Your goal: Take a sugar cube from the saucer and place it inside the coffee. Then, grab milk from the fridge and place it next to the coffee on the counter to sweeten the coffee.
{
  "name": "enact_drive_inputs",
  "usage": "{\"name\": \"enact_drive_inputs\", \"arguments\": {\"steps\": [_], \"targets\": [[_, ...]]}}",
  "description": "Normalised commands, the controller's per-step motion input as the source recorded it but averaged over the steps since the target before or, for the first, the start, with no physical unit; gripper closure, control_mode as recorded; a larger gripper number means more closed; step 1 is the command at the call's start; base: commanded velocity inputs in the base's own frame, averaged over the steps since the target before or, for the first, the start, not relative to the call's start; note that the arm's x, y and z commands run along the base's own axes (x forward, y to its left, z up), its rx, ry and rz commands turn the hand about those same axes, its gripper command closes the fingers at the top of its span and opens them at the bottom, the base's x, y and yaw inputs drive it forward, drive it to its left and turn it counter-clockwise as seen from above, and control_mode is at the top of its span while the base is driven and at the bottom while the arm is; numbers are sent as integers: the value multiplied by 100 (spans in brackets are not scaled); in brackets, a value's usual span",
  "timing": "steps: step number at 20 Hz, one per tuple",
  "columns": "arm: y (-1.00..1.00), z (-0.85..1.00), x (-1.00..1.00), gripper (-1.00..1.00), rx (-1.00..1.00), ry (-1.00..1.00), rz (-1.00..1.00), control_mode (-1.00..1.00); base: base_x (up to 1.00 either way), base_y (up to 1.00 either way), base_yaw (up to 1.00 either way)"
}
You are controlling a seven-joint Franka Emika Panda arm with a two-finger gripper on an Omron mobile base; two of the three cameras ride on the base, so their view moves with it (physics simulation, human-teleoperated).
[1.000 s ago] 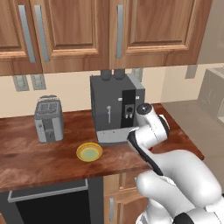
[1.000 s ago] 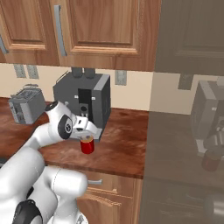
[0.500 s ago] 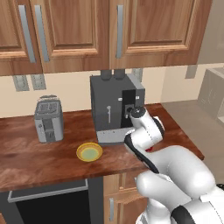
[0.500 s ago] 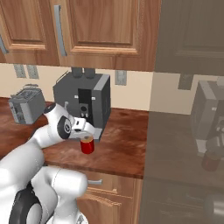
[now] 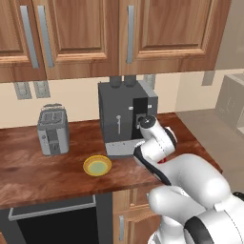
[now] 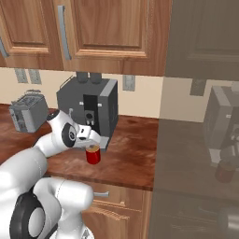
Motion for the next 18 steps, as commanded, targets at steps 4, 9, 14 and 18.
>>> {"name": "enact_drive_inputs", "arguments": {"steps": [4, 9, 14, 18], "targets": [[0, -8, 0, 100, 0, 0, 0, -100, 0, 0, 0], [0, -10, 1, 100, 0, 0, 0, -100, 0, 0, 0], [0, -8, 8, 100, 0, 0, 0, -100, 0, 0, 0], [0, -4, 11, 100, 0, 0, 0, -100, 0, 0, 0]]}}
